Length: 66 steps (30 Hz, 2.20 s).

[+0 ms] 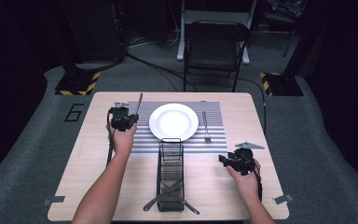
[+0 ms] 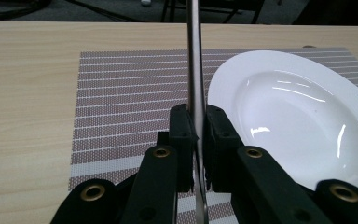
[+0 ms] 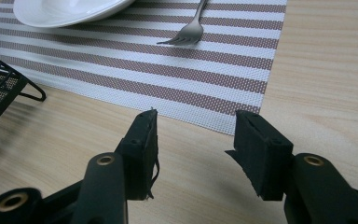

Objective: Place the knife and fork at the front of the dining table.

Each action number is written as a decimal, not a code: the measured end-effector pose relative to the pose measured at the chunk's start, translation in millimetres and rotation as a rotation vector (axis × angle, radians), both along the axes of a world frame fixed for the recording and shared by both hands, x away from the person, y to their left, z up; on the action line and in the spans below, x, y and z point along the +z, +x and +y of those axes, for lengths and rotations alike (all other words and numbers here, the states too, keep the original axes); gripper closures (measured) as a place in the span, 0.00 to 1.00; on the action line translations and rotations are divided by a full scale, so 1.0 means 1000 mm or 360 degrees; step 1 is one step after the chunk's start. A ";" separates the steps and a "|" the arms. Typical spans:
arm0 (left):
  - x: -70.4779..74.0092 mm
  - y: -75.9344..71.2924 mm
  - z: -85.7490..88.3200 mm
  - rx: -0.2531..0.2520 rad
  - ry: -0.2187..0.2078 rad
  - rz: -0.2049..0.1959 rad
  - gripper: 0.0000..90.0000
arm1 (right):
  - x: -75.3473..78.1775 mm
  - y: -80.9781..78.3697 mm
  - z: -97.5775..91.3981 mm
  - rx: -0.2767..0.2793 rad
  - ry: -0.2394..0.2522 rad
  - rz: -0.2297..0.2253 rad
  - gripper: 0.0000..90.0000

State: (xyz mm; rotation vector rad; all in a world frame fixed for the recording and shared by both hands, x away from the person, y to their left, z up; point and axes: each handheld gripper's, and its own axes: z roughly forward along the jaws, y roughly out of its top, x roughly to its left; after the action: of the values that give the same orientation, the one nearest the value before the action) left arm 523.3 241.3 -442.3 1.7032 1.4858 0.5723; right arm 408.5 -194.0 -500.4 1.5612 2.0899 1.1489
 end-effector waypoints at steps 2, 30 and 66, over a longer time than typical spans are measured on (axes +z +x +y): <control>-0.002 0.004 -0.001 0.0024 -0.0004 0.0009 0.92 | 0.001 0.000 0.000 -0.0004 0.0004 0.0003 0.55; -0.054 0.034 -0.016 0.0213 -0.0003 0.0195 0.92 | 0.002 0.000 0.000 0.0008 0.0018 -0.0016 0.55; -0.071 0.045 -0.016 0.0236 -0.0005 0.0255 0.91 | 0.003 0.002 0.001 0.0012 0.0035 -0.0031 0.55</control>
State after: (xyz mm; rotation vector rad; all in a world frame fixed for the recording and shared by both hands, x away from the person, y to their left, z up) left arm 568.6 225.7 -513.8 1.6781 1.7368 0.5202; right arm 410.4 -192.6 -497.5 1.5467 2.0790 1.1885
